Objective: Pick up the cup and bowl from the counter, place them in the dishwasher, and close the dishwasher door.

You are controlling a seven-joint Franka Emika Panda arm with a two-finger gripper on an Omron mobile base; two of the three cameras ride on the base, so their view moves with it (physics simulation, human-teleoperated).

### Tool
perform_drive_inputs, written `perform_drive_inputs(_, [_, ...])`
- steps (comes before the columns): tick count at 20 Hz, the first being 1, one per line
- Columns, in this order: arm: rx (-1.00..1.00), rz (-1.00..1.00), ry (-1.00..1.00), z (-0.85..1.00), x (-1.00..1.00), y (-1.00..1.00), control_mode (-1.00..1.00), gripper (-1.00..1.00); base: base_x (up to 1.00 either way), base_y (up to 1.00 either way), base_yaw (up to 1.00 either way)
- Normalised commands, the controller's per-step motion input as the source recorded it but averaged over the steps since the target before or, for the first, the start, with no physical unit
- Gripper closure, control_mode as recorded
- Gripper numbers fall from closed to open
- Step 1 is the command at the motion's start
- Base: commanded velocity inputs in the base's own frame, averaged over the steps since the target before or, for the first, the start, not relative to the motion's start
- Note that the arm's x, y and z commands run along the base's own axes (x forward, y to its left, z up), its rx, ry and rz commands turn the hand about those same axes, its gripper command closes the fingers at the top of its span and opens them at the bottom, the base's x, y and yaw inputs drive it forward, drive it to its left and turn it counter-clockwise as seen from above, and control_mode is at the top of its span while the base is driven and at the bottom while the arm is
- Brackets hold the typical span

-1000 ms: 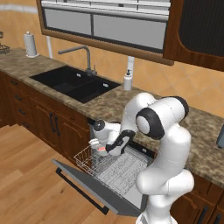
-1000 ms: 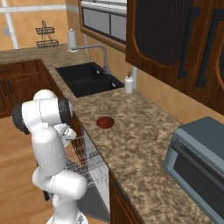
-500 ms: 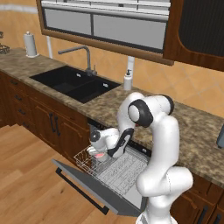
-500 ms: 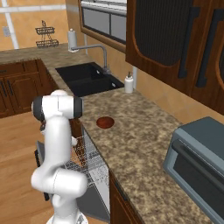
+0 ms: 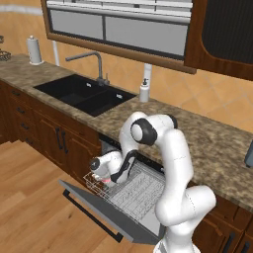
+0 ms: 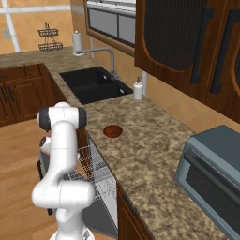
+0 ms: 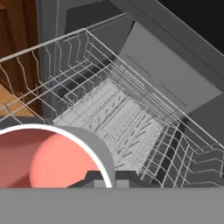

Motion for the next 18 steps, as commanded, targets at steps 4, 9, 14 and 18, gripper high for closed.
perform_drive_inputs(4, [0.0,0.0,0.0,-0.51,0.13,0.0,-1.0,1.0,0.0,0.0,0.0])
perform_drive_inputs(9, [0.02,0.0,0.01,-0.55,0.0,0.0,-1.0,1.0,0.0,0.0,0.0])
perform_drive_inputs(14, [0.09,0.0,0.03,-0.59,0.0,0.0,-1.0,1.0,0.0,0.0,0.0])
perform_drive_inputs(18, [0.08,0.0,0.01,-0.52,0.0,0.0,-1.0,1.0,0.0,0.0,0.0])
